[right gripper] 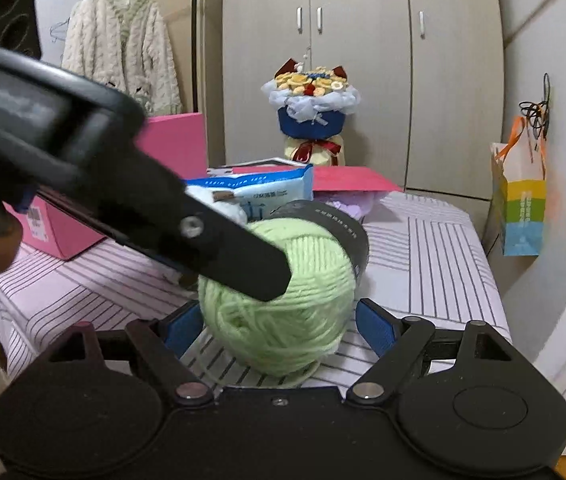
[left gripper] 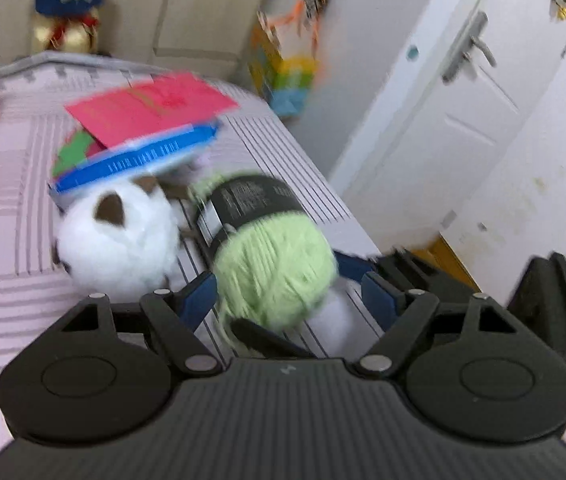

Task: Organize soft objects
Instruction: 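Reach the left tool to the light-green yarn ball and grasp it, then carry the yarn ball with the left tool into the pink box and release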

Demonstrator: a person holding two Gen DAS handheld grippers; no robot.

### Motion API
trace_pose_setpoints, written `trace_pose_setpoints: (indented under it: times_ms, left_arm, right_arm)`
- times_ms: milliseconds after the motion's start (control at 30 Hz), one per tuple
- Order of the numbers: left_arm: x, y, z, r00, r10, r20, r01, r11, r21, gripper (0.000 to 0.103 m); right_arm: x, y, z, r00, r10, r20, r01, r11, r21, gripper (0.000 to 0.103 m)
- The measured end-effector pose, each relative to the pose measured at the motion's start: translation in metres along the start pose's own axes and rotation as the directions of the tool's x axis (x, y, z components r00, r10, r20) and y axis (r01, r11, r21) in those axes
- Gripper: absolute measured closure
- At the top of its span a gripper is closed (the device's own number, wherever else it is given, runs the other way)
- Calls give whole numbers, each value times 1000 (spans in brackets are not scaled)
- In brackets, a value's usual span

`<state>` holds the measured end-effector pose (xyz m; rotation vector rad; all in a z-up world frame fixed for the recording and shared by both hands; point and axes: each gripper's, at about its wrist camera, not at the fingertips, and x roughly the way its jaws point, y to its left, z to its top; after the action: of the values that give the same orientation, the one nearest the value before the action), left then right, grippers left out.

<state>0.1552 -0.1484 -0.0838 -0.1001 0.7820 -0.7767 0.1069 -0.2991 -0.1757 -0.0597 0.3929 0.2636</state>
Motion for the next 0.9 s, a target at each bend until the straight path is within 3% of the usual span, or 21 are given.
trace_pose_setpoints:
  times_ms: [133, 200, 300, 367, 433, 600, 900]
  left_arm:
    - [6, -3, -2, 995, 57, 84, -58, 998, 12, 24]
    - [10, -3, -1, 994, 52, 99, -53, 999, 11, 24]
    - [19, -4, -4, 992, 78, 101, -79, 997, 3, 34]
    - [24, -4, -7, 993, 70, 97, -69, 998, -14, 42]
    - [22, -10, -11, 989, 101, 107, -104, 994, 28, 47]
    - [18, -21, -18, 984, 126, 123, -136, 988, 75, 48]
    - [5, -37, -26, 984, 125, 127, -137, 986, 93, 48]
  right_arm:
    - [5, -2, 0, 1000, 1, 17, -2, 999, 46, 16]
    - [6, -1, -2, 1000, -16, 27, 14, 998, 57, 16]
    - [3, 3, -7, 997, -40, 61, 36, 998, 53, 18]
    - [1, 6, -11, 996, -52, 78, 48, 997, 55, 23]
    - [1, 10, -14, 993, -77, 90, 72, 996, 55, 31]
    - [-6, 18, -14, 990, -103, 94, 97, 993, 71, 41]
    - [-22, 22, -10, 989, -117, 86, 110, 990, 87, 44]
